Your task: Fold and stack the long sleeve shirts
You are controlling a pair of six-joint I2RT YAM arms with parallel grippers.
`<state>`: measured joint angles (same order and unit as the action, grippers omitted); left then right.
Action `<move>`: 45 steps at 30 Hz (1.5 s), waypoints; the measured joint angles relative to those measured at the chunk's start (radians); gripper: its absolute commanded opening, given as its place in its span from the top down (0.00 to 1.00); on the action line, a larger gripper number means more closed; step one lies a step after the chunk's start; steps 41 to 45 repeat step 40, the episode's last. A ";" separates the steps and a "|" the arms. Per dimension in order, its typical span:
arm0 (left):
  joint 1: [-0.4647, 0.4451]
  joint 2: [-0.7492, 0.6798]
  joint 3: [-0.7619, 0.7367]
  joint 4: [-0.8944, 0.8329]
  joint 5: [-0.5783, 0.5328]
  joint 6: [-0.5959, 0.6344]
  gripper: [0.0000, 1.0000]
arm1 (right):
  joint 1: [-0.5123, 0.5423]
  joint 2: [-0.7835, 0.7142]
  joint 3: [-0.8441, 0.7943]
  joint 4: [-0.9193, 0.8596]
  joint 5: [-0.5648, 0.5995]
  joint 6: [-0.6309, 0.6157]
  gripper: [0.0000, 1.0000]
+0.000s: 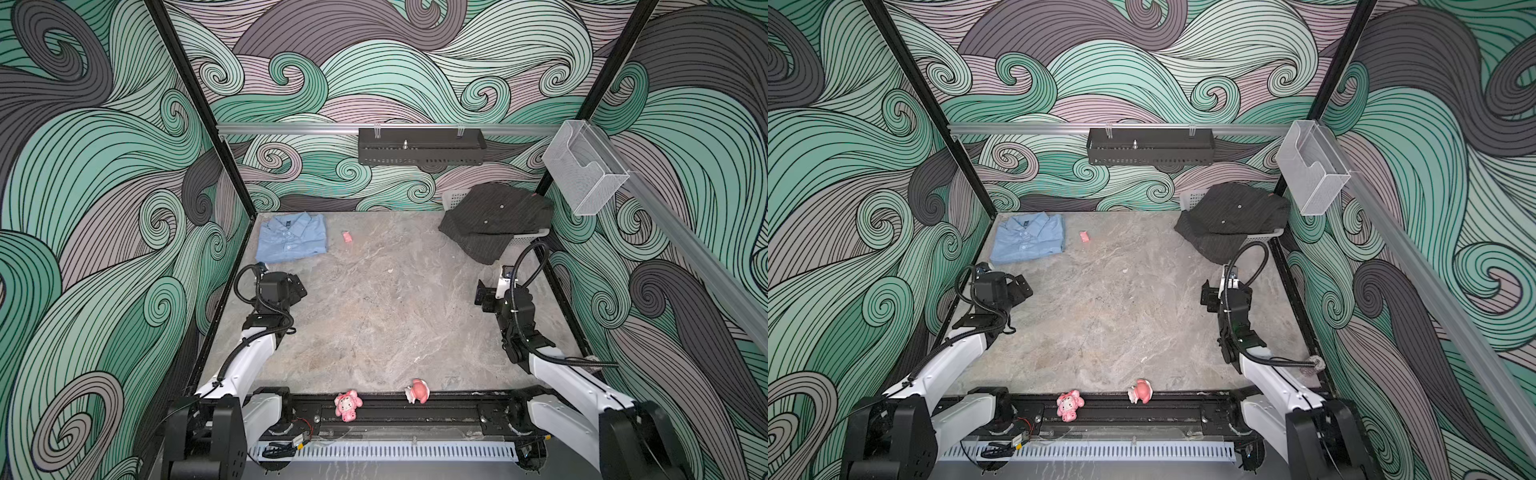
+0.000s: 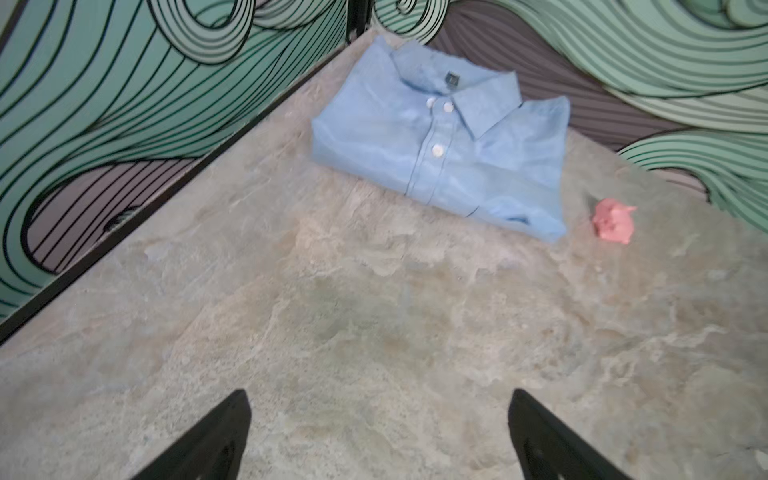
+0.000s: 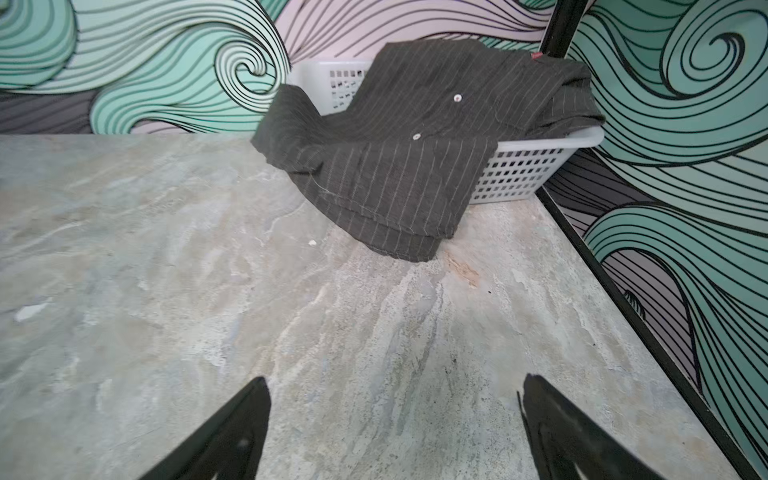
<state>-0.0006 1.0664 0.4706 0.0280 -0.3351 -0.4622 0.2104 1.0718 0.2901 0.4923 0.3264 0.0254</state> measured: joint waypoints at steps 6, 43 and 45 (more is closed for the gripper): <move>0.000 0.061 -0.008 0.116 -0.098 0.029 0.01 | -0.032 0.290 0.016 0.204 0.022 -0.052 0.01; 0.027 0.469 -0.045 0.659 0.055 0.351 0.01 | -0.154 0.478 0.085 0.371 -0.135 -0.040 0.01; 0.027 0.469 -0.045 0.659 0.055 0.351 0.01 | -0.154 0.478 0.085 0.371 -0.135 -0.040 0.01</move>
